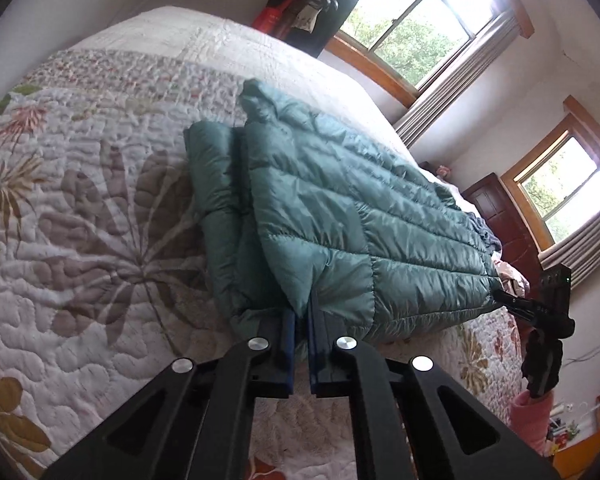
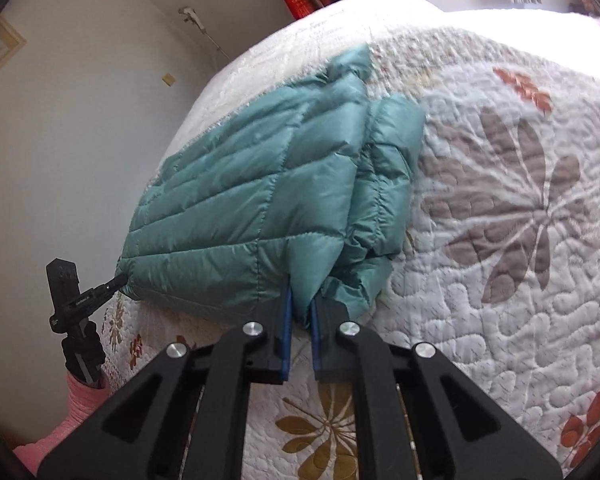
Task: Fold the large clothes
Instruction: 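Close both grippers on the folded jacket edge and lift it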
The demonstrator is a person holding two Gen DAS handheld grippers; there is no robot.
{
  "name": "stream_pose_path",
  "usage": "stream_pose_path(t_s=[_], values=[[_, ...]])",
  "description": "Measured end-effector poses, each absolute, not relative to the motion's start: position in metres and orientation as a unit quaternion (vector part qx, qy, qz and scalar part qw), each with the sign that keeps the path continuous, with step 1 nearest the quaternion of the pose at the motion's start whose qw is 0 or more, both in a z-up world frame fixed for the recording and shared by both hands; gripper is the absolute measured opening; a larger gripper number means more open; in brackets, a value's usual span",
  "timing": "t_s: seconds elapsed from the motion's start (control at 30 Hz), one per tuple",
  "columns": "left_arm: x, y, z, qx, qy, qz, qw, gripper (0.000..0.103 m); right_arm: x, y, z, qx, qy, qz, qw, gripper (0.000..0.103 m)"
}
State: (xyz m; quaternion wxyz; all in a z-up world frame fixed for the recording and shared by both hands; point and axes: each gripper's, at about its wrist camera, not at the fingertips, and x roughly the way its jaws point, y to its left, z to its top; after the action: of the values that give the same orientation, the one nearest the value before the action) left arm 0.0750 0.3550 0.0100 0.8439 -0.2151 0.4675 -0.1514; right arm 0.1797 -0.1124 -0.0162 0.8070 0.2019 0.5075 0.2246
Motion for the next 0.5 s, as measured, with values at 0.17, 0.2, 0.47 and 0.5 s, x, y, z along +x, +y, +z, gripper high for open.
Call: stream_pose_path(t_s=[0.17,0.2,0.47,0.5], values=[[0.079,0.357,-0.014,-0.222,0.475,-0.154,0.837,0.005,0.192,-0.116,-0.048,0.225,0.529,0.223,0.788,0.007],[0.079,0.355,-0.014,-0.216,0.473,-0.154,0.840,0.005,0.194,-0.117,-0.051,0.229,0.529,0.224,0.786,0.007],[0.070,0.355,0.004,-0.199,0.468,-0.148,0.849,0.013,0.186,-0.118,-0.034,0.206,0.516,0.218,0.802,0.014],[0.069,0.359,0.010,-0.199,0.462,-0.144,0.852,0.015,0.182,-0.118,-0.029,0.206,0.512,0.216,0.806,0.015]])
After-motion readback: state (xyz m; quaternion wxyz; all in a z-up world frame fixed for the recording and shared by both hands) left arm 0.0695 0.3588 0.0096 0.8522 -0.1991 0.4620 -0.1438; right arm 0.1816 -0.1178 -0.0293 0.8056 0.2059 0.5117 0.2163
